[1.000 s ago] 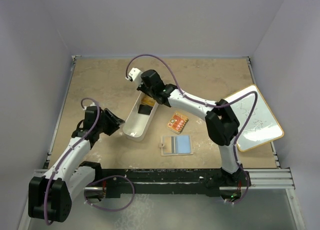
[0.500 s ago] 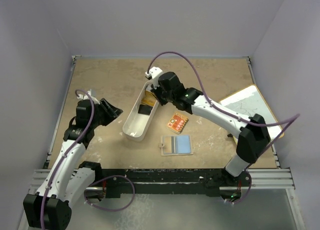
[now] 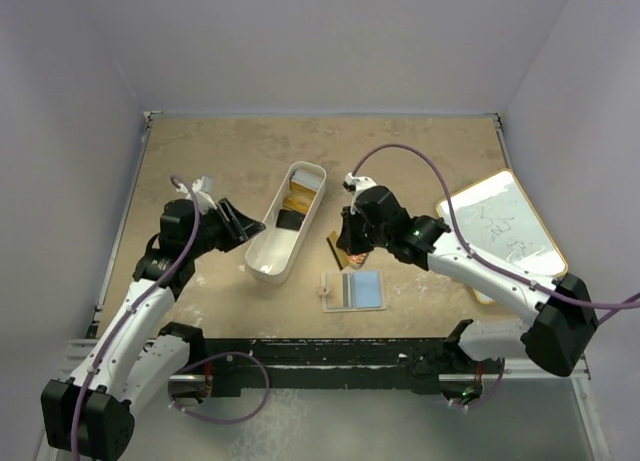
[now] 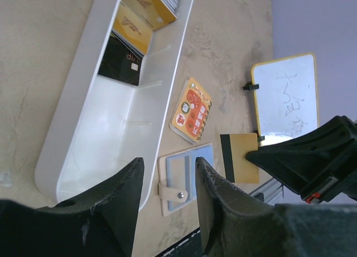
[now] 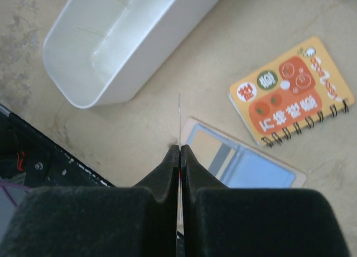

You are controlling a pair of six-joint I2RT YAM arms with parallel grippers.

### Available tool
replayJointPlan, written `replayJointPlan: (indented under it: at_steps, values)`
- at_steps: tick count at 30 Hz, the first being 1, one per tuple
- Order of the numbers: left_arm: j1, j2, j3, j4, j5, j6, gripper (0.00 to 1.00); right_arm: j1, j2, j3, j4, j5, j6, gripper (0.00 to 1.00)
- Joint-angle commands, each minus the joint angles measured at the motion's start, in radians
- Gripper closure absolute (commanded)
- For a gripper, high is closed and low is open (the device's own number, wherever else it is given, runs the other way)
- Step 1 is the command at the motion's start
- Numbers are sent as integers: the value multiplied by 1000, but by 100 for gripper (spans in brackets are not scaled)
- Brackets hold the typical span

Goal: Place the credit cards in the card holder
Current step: Insert the credit card into the card holder.

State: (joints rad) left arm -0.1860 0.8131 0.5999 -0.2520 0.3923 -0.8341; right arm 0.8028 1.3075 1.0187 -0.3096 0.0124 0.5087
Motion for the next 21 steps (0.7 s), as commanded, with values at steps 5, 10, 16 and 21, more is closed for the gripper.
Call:
replayJointPlan:
  at_steps: [5, 10, 16, 21]
  values:
    - [-198, 55, 42, 28, -136, 22, 63, -5, -118, -120, -37, 66, 161, 100]
    - [-257, 73, 58, 22, -199, 12, 68, -5, -121, -171, -109, 174, 248, 100]
    - [-367, 126, 76, 20, -295, 1, 73, -5, -111, -161, -188, 327, 351, 100]
    - [-483, 199, 76, 80, -373, -29, 82, -4, -102, -185, -203, 378, 381, 100]
